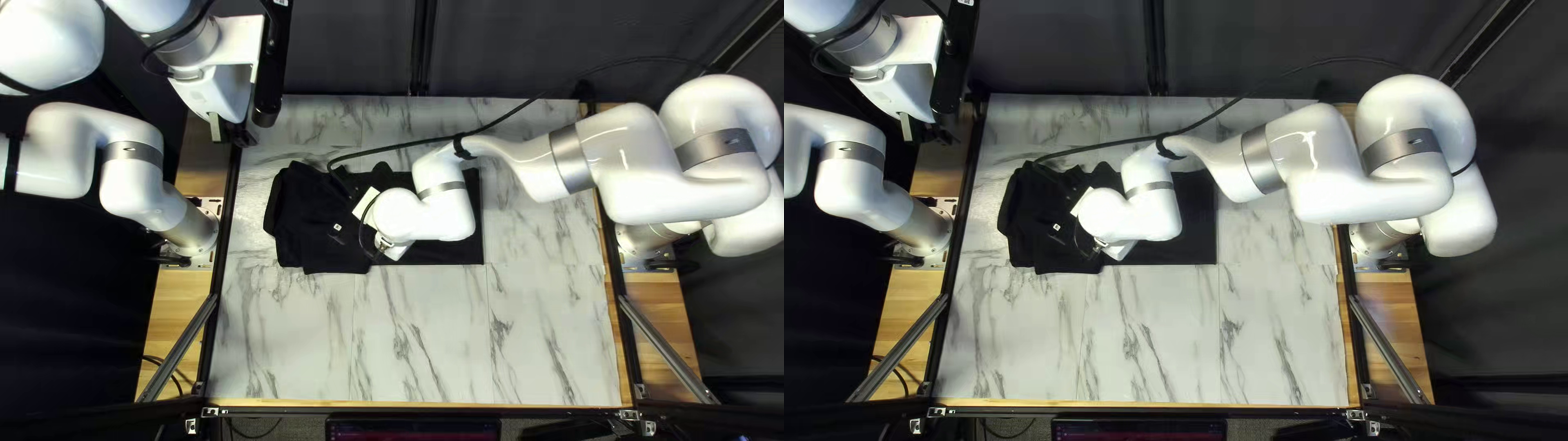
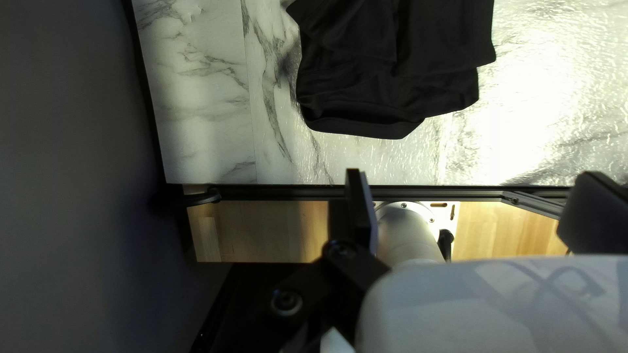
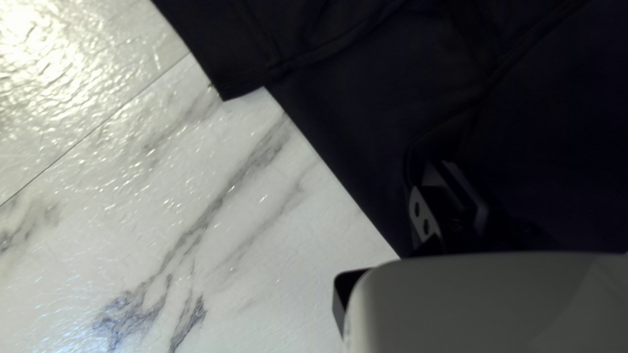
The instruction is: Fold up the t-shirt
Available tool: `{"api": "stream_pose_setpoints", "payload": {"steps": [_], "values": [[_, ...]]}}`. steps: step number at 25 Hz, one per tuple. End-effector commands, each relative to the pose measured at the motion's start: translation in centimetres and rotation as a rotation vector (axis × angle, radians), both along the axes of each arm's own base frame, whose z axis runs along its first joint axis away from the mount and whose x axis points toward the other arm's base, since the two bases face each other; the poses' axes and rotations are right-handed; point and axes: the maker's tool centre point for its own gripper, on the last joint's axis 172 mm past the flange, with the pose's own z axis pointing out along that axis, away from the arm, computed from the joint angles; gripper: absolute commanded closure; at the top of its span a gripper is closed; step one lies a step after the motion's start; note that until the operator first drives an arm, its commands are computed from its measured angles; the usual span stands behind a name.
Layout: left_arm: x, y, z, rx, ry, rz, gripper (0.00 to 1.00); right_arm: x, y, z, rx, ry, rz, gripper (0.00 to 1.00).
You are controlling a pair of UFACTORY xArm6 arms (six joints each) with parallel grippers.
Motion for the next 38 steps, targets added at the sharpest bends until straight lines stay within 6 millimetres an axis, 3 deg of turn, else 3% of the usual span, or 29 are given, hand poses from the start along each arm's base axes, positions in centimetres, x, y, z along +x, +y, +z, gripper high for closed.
{"api": "stream_pose_setpoints", "payload": {"steps": [1,5,18,24,27,33,38], "values": [[0.0,0.0,0.0,0.000,0.000,0.000,0.00,0.6,0.2,-1.4,0.009,0.010,0.014,1.00],[0.0,0.0,0.0,0.000,0.000,0.000,0.00,0.4,0.1,-1.0,0.010,0.014,0.017,1.00],[0.0,0.0,0.0,0.000,0.000,0.000,0.00,-3.7,-2.8,6.5,-0.030,-0.026,-0.076,1.00],[0.0,0.0,0.0,0.000,0.000,0.000,0.00,-5.4,-3.6,8.3,-0.039,-0.044,-0.126,1.00],[0.0,0.0,0.0,0.000,0.000,0.000,0.00,-4.7,-3.0,7.5,-0.042,-0.049,-0.128,1.00],[0.0,0.0,0.0,0.000,0.000,0.000,0.00,-2.0,-1.3,2.7,-0.033,-0.027,-0.084,1.00],[0.0,0.0,0.0,0.000,0.000,0.000,0.00,-1.0,-0.6,0.4,-0.023,-0.004,-0.050,1.00]]}}
